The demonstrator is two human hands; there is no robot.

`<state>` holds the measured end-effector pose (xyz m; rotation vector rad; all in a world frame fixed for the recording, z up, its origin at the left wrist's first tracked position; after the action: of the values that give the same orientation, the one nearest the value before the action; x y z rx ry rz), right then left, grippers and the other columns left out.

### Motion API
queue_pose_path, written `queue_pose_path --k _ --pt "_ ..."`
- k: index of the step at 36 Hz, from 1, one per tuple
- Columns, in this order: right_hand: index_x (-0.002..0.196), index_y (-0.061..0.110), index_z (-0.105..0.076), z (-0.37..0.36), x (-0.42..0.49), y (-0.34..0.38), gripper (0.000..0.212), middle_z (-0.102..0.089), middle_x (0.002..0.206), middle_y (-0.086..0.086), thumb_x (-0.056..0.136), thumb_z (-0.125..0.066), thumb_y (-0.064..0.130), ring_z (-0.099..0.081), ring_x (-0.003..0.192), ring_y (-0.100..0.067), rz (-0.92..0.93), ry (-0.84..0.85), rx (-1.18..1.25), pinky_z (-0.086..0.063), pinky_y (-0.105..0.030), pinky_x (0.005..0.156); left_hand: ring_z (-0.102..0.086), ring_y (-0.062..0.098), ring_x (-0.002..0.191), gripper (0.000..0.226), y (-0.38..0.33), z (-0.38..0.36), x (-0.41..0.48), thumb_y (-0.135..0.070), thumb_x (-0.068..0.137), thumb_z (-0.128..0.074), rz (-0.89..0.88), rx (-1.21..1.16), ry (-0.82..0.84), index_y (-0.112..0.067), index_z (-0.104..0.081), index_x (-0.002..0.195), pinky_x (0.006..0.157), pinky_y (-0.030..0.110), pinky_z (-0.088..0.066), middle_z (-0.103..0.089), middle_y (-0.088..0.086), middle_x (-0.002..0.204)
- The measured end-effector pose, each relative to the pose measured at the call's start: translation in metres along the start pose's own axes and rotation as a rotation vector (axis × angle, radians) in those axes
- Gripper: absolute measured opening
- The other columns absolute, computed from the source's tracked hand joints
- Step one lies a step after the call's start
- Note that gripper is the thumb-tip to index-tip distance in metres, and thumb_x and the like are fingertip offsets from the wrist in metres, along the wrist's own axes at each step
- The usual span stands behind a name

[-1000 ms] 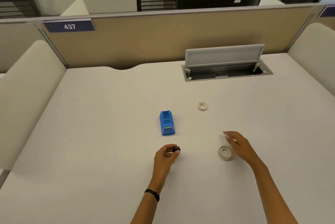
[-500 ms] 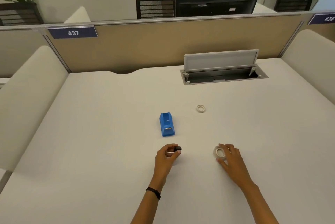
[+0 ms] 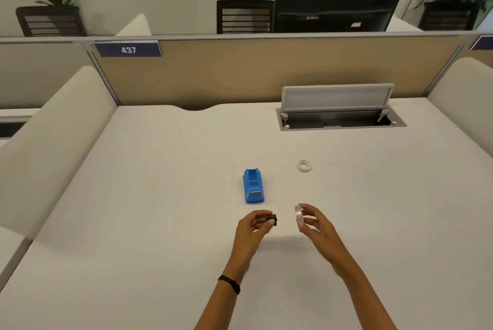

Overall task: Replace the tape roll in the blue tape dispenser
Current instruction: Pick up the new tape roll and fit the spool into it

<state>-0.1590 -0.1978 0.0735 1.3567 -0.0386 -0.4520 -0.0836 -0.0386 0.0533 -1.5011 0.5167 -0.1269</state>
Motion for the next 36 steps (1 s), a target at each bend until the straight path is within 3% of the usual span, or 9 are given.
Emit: queue_pose_path --k 4,9,22,28,36 --pt "0.118 0.033 -0.048 -0.003 -0.003 0.012 0.035 -0.054 0.121 0.006 0.085 -0.059 0.027 -0.053 0.111 -0.007 0.019 0.030 0.011 -0.047 -0.018 0.079 -0.067 0.009 0.091 0.016 -0.006 -0.004 -0.001 -0.017 0.085 -0.065 0.007 -0.027 0.014 -0.021 -0.066 0.100 0.075 0.015 -0.054 -0.070 -0.005 0.098" --pt "0.119 0.032 -0.046 -0.004 -0.005 0.019 0.038 -0.053 0.121 0.008 0.084 -0.060 0.028 -0.053 0.112 -0.009 0.030 0.026 0.010 -0.047 -0.017 0.079 -0.067 0.014 0.095 0.017 -0.011 -0.010 -0.003 -0.019 0.085 -0.064 0.016 -0.052 0.037 -0.022 -0.067 0.102 0.081 0.019 -0.055 -0.070 -0.001 0.102" --pt "0.122 0.028 -0.043 -0.010 -0.003 0.026 0.044 -0.051 0.123 0.003 0.083 -0.061 0.022 -0.056 0.108 -0.016 0.097 -0.013 -0.041 -0.047 -0.017 0.078 -0.069 0.008 0.088 0.015 -0.021 -0.019 -0.007 -0.018 0.087 -0.062 0.010 -0.075 0.062 -0.028 -0.065 0.098 0.069 0.014 -0.053 -0.069 -0.007 0.097" --pt "0.108 0.042 -0.044 -0.013 -0.002 0.029 0.037 -0.052 0.116 0.012 0.082 -0.062 0.023 -0.058 0.103 -0.011 0.147 0.008 -0.055 -0.051 -0.008 0.069 -0.067 0.013 0.093 0.019 -0.021 -0.021 -0.007 -0.020 0.086 -0.062 0.005 -0.049 0.067 -0.023 -0.064 0.105 0.072 0.014 -0.054 -0.069 -0.002 0.103" --pt "0.114 0.039 -0.042 -0.015 -0.002 0.031 0.042 -0.052 0.121 0.006 0.081 -0.063 0.021 -0.057 0.106 -0.015 0.161 0.009 -0.071 -0.050 -0.010 0.071 -0.067 0.000 0.084 0.026 -0.022 -0.022 -0.009 -0.018 0.087 -0.060 0.011 -0.070 0.066 -0.021 -0.064 0.113 0.069 0.011 -0.052 -0.067 -0.014 0.096"
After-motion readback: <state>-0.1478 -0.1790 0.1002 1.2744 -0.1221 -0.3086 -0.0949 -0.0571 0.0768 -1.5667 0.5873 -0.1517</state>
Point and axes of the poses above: each hand's wrist, its own x-axis towards the middle knuckle, its own z-axis out of the back of the hand, y = z × x, the point moved 6 cm from there along x, towards the middle knuckle
